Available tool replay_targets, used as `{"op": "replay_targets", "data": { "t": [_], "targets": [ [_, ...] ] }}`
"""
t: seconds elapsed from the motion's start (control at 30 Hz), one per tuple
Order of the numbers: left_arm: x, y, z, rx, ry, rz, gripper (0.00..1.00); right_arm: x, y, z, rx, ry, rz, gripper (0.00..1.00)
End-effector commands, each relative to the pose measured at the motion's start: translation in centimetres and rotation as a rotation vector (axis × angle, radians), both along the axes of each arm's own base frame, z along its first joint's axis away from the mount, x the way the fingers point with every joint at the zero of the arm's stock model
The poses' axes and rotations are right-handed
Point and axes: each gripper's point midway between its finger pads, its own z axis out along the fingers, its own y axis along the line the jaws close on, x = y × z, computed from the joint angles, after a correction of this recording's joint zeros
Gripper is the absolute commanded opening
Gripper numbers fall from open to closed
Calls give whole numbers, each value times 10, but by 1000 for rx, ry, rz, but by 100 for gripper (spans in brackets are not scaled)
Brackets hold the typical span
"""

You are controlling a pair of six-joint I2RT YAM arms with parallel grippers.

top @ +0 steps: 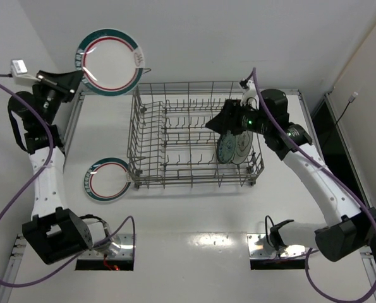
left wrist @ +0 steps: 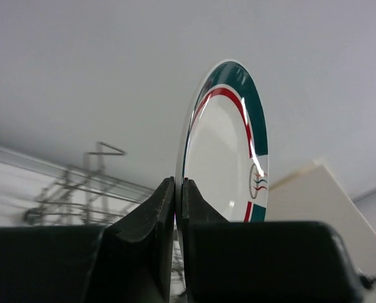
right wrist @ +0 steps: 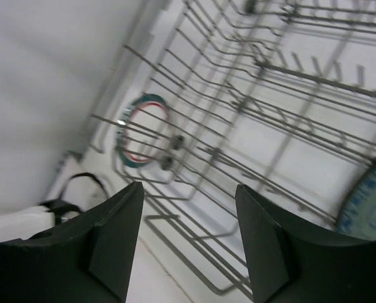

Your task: Load the plates into the dish rack

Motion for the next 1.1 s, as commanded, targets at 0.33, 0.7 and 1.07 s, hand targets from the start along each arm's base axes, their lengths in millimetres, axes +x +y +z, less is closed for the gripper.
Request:
{"op": "replay_targets", "data": {
  "t": [0.33, 0.7, 1.07],
  "targets": [
    [-40, -176, -39, -5, 108, -487, 0, -1, 28, 60, 494, -128, 244, 75],
    [-58, -251, -59, -15, 156, -645, 0, 14, 29, 45, 494, -87, 226, 72],
    [-40, -214, -86, 141, 275, -532, 41, 55, -23, 40, 226, -84, -71, 0]
  ]
}}
